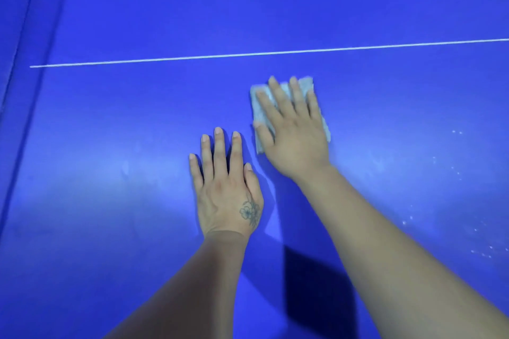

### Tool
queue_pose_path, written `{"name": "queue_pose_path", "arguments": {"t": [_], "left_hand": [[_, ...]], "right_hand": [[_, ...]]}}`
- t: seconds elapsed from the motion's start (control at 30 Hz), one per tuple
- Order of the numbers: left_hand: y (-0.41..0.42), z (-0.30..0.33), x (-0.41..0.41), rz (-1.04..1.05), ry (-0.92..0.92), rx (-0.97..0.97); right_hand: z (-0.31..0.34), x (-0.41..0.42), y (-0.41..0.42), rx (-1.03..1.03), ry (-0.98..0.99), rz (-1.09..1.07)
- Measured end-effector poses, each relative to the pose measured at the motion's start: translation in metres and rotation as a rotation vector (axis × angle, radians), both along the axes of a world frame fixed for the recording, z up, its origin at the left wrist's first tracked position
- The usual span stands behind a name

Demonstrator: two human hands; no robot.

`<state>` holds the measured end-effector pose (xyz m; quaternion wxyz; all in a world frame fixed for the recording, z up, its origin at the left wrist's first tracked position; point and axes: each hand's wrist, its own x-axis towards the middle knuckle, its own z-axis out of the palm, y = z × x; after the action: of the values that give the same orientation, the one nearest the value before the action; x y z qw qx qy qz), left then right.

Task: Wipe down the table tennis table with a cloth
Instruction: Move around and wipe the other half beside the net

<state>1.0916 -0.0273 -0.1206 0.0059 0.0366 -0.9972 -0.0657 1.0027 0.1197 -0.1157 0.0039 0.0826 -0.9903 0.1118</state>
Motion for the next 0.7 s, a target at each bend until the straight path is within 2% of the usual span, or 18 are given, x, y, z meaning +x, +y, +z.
{"name": "queue_pose_path", "arguments": {"t": [0.1,0.2,0.33,0.47,0.57,0.7], "left_hand": [[0.000,-0.001,0.000,0.005,0.014,0.000],[0.000,-0.001,0.000,0.003,0.006,0.004],[0.001,-0.001,0.000,0.004,0.003,0.003],[0.001,-0.001,0.000,0.005,0.006,0.005],[0.001,-0.001,0.001,0.008,0.010,0.009],[0.000,-0.002,0.000,0.009,0.019,0.019]], "right_hand": [[0.002,0.064,0.022,0.007,0.006,0.016],[0.006,0.094,0.059,0.029,-0.022,-0.073],[0.003,0.070,0.099,0.063,-0.031,-0.257],[-0.004,0.014,0.091,0.001,-0.041,-0.399],[-0.005,0.000,0.060,0.000,-0.025,-0.331],[0.001,0.050,0.030,0.023,0.005,-0.136]]}}
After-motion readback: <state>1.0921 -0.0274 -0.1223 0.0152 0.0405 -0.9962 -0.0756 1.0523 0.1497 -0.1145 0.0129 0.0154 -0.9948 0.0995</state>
